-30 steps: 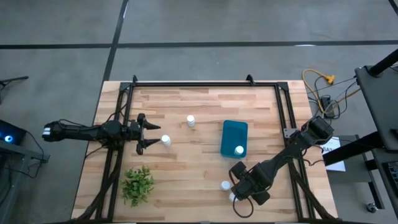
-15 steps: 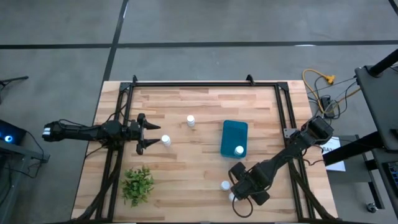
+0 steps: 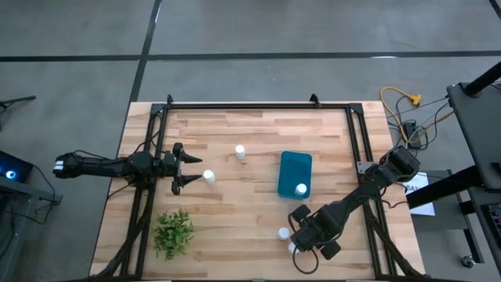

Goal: Pick and place pill bottles into a basket
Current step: Put the white medicine bottle into the blue bin

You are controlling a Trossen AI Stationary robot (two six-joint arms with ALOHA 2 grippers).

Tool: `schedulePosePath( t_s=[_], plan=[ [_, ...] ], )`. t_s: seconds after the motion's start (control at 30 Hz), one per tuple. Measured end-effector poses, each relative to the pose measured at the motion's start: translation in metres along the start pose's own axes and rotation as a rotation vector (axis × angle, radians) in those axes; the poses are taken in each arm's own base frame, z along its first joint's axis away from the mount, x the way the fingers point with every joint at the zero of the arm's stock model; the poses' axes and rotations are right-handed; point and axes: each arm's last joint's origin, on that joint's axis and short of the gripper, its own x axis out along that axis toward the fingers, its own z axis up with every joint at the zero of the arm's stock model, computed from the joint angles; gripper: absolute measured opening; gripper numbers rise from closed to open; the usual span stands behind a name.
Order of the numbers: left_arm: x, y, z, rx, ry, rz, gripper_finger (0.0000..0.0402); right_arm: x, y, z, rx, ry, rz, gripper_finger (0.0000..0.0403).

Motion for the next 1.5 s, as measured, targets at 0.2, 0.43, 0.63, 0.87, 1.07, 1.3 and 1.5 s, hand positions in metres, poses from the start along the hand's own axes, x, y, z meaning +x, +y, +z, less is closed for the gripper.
schedulePosePath(
  t_s=[0.2,0.43,0.63,0.87,1.07,1.3,1.5],
  plan=[
    [0.0,0.0,0.0,0.0,-0.002,0.0,0.0274,-0.019,0.002,-0.002,0.002,0.015,0.0,0.0148],
    [0.0,0.0,0.0,0.0,-0.001,0.0,0.0274,-0.052,0.006,-0.007,0.016,-0.05,0.004,0.0148],
    [0.0,0.0,0.0,0.0,-0.002,0.0,0.0274,-0.074,0.007,-0.019,0.007,-0.067,0.001,0.0148],
    [0.0,0.0,0.0,0.0,-0.001,0.0,0.0274,-0.095,0.009,-0.036,0.017,-0.061,0.0,0.0148],
    [0.0,0.0,0.0,0.0,-0.002,-0.001,0.0274,-0.111,0.01,-0.048,0.031,-0.094,0.003,0.0148],
    [0.0,0.0,0.0,0.0,0.002,0.0,0.0274,-0.119,0.009,-0.058,0.032,-0.077,-0.006,0.0148],
    [0.0,0.0,0.0,0.0,-0.002,-0.001,0.0274,-0.12,0.001,-0.058,0.055,-0.073,-0.036,0.0148]
  ],
)
